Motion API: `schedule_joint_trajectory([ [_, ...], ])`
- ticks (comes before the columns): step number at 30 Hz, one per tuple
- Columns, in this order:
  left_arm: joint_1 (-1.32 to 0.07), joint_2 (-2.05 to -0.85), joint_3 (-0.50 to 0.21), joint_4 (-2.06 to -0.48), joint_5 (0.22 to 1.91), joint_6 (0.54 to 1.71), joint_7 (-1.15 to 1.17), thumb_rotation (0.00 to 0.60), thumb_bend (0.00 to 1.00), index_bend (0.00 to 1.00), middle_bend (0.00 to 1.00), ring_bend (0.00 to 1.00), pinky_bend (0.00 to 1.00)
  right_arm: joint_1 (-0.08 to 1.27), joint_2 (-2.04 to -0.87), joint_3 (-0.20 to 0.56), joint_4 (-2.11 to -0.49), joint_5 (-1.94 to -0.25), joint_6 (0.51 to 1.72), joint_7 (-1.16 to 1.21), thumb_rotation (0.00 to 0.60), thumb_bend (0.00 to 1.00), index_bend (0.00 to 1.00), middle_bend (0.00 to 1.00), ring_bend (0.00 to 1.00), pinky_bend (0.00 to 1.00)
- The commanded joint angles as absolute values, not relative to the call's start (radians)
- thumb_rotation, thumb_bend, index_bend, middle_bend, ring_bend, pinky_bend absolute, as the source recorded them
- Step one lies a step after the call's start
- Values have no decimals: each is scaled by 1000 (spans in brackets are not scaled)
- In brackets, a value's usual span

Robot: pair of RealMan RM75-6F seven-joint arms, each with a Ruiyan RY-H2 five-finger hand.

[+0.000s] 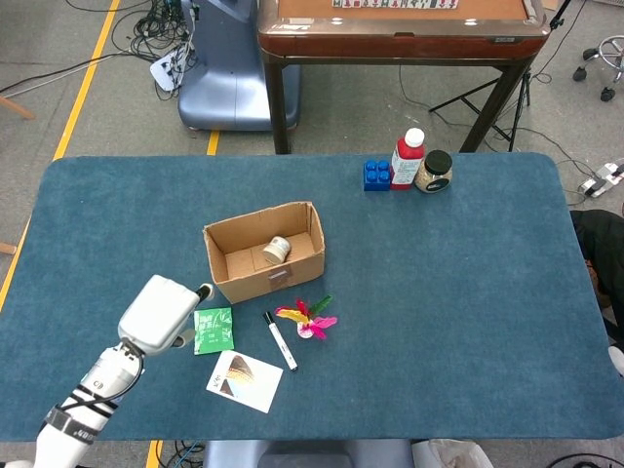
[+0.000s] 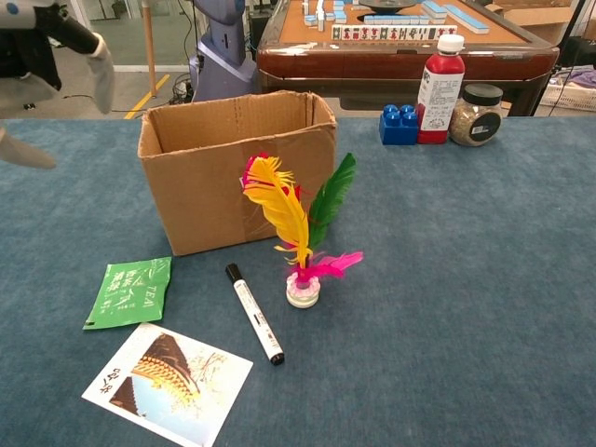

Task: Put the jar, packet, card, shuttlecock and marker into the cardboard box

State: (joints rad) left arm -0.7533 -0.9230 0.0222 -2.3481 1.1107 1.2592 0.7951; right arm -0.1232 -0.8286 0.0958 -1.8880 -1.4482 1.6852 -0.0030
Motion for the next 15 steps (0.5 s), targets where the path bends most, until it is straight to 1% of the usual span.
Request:
schedule_joint_trajectory([
  [1,-667,-899,96,-2356,1257,1263,739,600,135,441,902,918,1000,-123,-830,96,-1889,-1449,1685,-6,600,191,257,351,262,392],
  [4,-631,-902,131,-2356,1323,1253,736,600,135,469,903,918,1000,-123,-830,95,-1890,-1449,1685,-9,600,191,257,351,262,392],
  [8,-595,-917,160,-2354,1352,1236,747,600,135,469,903,917,1000,-124,-830,94,-1891,-1452,1687,-11,600,191,257,351,262,392],
  [11,-578,-968,173,-2288,1408,1210,762,600,135,440,903,916,1000,-124,-831,92,-1892,-1455,1688,-14,600,191,257,351,262,392],
  [15,-561,-1040,179,-2199,1460,1183,787,600,135,375,903,917,1000,-122,-832,92,-1893,-1453,1685,-18,600,191,257,351,262,392],
])
